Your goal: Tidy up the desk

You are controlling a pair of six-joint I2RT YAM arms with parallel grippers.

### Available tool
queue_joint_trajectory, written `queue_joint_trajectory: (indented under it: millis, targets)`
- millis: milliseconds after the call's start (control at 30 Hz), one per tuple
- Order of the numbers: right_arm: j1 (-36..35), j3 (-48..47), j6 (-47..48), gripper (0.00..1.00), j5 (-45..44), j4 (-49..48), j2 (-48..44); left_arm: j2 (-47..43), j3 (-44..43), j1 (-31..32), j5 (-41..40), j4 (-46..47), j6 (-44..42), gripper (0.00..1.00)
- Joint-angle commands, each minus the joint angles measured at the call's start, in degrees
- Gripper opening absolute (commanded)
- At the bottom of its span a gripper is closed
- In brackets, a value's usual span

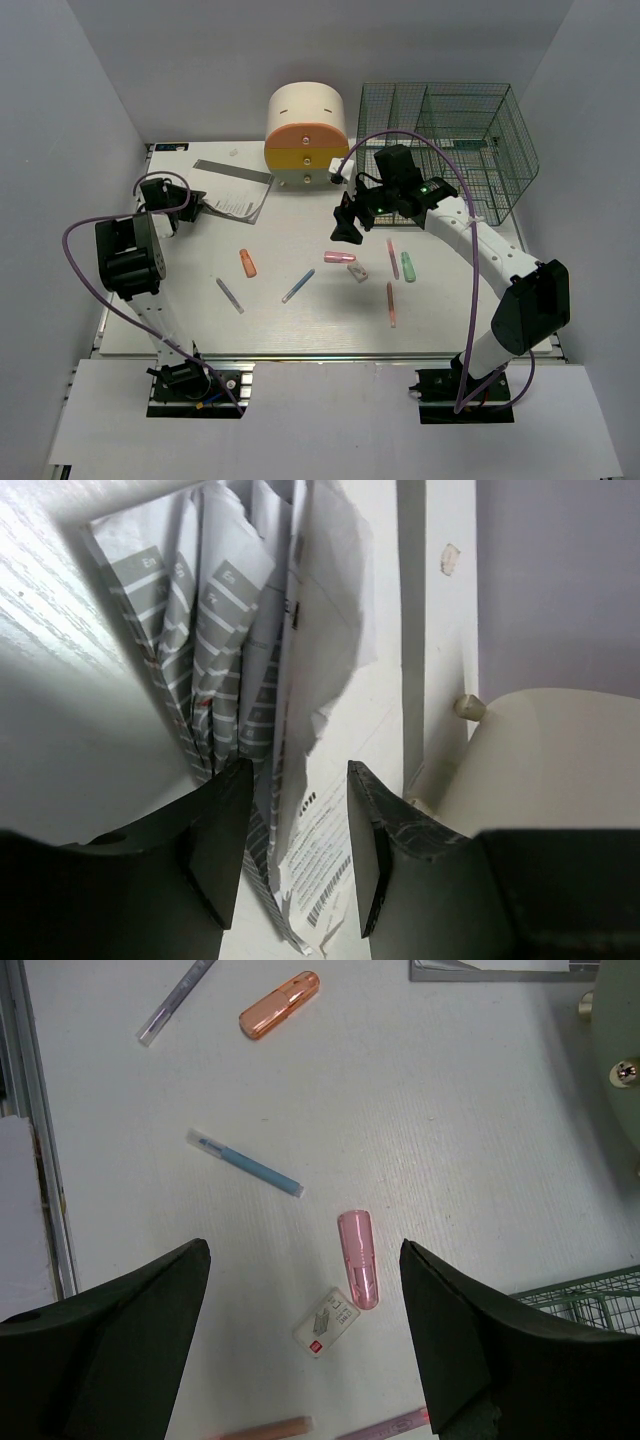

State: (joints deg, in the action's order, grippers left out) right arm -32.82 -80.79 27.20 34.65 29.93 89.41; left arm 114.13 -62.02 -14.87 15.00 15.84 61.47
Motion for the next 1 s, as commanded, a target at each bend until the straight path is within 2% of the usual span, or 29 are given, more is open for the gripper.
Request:
queue_joint_trajectory:
  millis: [0,233,433,600,767,967]
  targets:
    - [-0.4,-0.9,0.5,0.82,0.3,-0.1,0.2,0.6,-2.8,0.6,-0.8,-2.6,-1.5,0.53]
    - [-0.2,-1.4,0.7,0.82,0.2,0.2,0.6,3.5,-6.9,0.6,-0.3,-3.9,-2.1,0.53]
    - [-0.3,-1.0,0.6,0.82,0.2,0.2,0.9,5.6,-8.8,0.6,0.7,-4.2,-2.1,0.49]
    - [-0.5,-1.1,0.6,0.82,0.2,0.0,0.9,4.7,-5.8,0.6,2.9,0.0,-0.7,0.44]
    - [-0.4,-1.2,0.5,0.82,0.4,0.0,1.0,3.5,-2.4,0.1,6.1,4.5,-0.4,0.44]
    - [-0.5,-1.1,0.4,0.82,0.6,-0.2,1.3,5.1,-5.0,0.1,9.8,2.6,-2.9,0.46]
